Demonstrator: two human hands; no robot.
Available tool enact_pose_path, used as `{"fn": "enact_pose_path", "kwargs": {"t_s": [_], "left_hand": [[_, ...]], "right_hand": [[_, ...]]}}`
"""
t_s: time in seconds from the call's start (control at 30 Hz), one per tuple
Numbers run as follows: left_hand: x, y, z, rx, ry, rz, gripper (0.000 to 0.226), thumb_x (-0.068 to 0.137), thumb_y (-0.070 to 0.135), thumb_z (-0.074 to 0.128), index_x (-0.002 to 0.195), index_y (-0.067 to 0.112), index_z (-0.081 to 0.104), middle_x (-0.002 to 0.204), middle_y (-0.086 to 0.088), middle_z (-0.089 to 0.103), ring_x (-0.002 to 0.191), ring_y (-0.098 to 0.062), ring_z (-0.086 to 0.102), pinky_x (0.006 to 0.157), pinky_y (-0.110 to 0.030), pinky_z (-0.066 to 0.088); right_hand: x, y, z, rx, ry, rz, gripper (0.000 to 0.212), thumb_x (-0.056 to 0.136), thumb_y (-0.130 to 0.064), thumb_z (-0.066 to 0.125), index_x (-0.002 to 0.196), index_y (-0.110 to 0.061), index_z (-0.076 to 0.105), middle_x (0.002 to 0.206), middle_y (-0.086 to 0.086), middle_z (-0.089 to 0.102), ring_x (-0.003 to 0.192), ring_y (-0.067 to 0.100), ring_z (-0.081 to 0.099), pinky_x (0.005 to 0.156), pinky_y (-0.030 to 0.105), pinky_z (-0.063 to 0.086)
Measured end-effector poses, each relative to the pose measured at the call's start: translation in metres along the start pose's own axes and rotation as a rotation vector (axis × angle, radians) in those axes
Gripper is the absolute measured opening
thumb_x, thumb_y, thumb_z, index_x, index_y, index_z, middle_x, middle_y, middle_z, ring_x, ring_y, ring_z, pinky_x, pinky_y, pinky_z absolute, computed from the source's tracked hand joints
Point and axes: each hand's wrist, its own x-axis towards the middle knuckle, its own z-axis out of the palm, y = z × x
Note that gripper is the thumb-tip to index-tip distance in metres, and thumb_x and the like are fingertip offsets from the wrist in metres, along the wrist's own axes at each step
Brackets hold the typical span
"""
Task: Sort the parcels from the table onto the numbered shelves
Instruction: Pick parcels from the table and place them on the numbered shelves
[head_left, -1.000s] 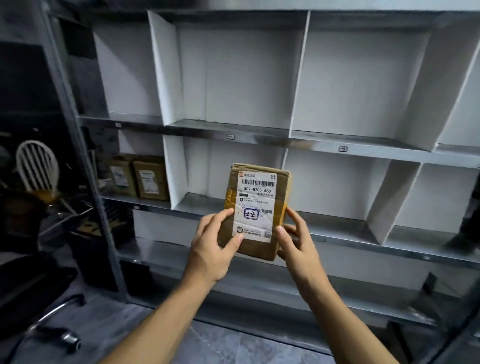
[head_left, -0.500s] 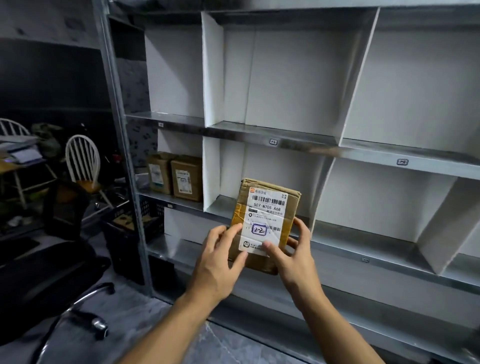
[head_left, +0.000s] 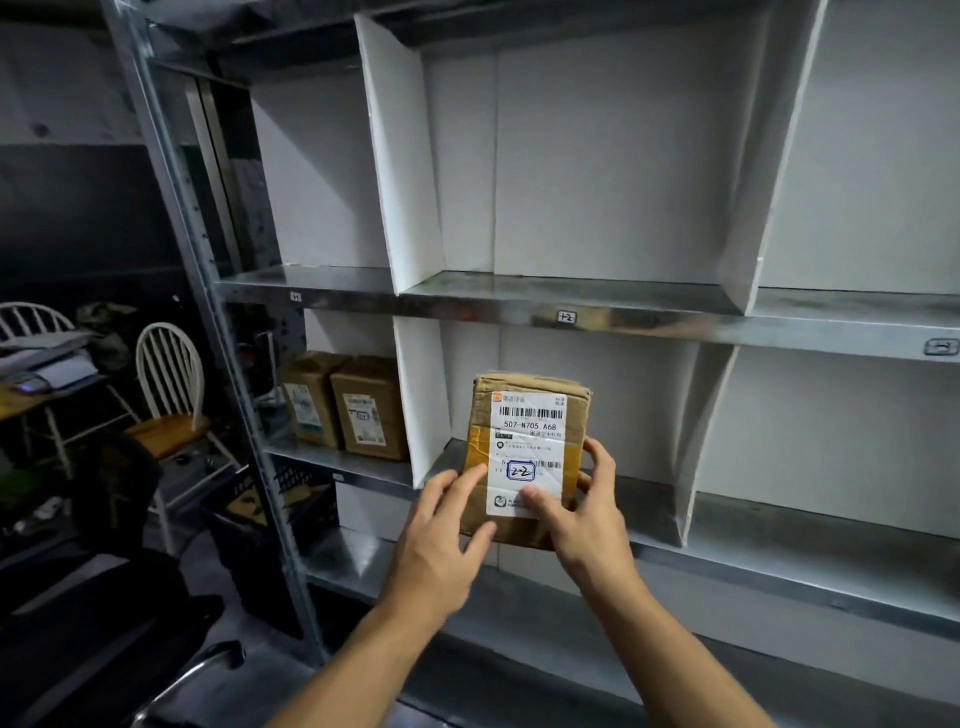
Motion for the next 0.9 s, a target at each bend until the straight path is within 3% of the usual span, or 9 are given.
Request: {"fn": "enact_pose_path", "kwargs": {"t_s": [0.13,0.27,0.37,0.43,0.57,0.77,0.9], "left_hand": [[0.039,-0.028,0.009,0.021,-0.027,-0.001,0.063,0.089,0.034,0.067,0.144,0.039,0.037,0.140,0.014,0.034,0.123,-0.006,0.044,0.102,-0.026,0.044],[0.071,-0.058,0.008,0.110,-0.068,0.014,0.054,0.091,0.038,0.062,0.142,0.032,0.043,0.138,0.014,0.038,0.125,-0.007,0.040,0.104,-0.027,0.040],[0.095,-0.083,0.005,0.227,-0.154,0.028,0.049,0.095,0.040,0.055,0.141,0.030,0.043,0.139,0.012,0.043,0.126,-0.010,0.039,0.106,-0.031,0.037],[0.111,-0.103,0.007,0.273,-0.217,0.024,0.049,0.096,0.041,0.052,0.142,0.031,0.041,0.140,0.012,0.043,0.127,-0.011,0.039,0.106,-0.031,0.037],[0.140,-0.140,0.021,0.277,-0.312,0.024,0.049,0.097,0.042,0.049,0.144,0.034,0.038,0.139,0.015,0.041,0.128,-0.008,0.037,0.104,-0.029,0.037],[0.186,-0.181,0.052,0.198,-0.407,0.060,0.048,0.096,0.038,0.051,0.143,0.030,0.041,0.137,0.013,0.043,0.127,-0.010,0.038,0.105,-0.026,0.034],[0.212,-0.206,0.069,0.132,-0.461,0.077,0.048,0.098,0.038,0.049,0.144,0.032,0.038,0.138,0.016,0.037,0.128,-0.005,0.034,0.107,-0.022,0.031]], "right_hand": [[0.050,0.017,0.012,0.009,-0.028,0.014,0.082,0.087,-0.024,0.076,0.145,-0.043,0.022,0.110,-0.023,0.056,0.103,0.005,0.062,0.081,0.035,0.061],[0.089,0.037,0.029,0.011,-0.010,0.060,0.080,0.088,-0.024,0.075,0.144,-0.044,0.022,0.111,-0.025,0.054,0.108,0.010,0.061,0.075,0.030,0.060],[0.116,0.055,0.040,-0.009,0.032,0.112,0.078,0.088,-0.022,0.075,0.143,-0.044,0.024,0.109,-0.027,0.054,0.106,0.009,0.061,0.093,0.043,0.057],[0.136,0.068,0.047,-0.028,0.062,0.162,0.078,0.089,-0.021,0.074,0.143,-0.044,0.024,0.111,-0.024,0.055,0.110,0.013,0.061,0.097,0.048,0.055],[0.169,0.089,0.062,-0.078,0.115,0.224,0.081,0.089,-0.019,0.074,0.148,-0.039,0.022,0.123,-0.012,0.056,0.113,0.016,0.061,0.097,0.045,0.055],[0.206,0.122,0.096,-0.098,0.190,0.295,0.081,0.090,-0.016,0.072,0.150,-0.032,0.021,0.110,-0.018,0.058,0.097,0.004,0.061,0.089,0.029,0.053],[0.229,0.154,0.113,-0.083,0.215,0.346,0.073,0.089,-0.017,0.074,0.140,-0.040,0.027,0.110,-0.017,0.063,0.104,0.007,0.064,0.098,0.039,0.054]]}}
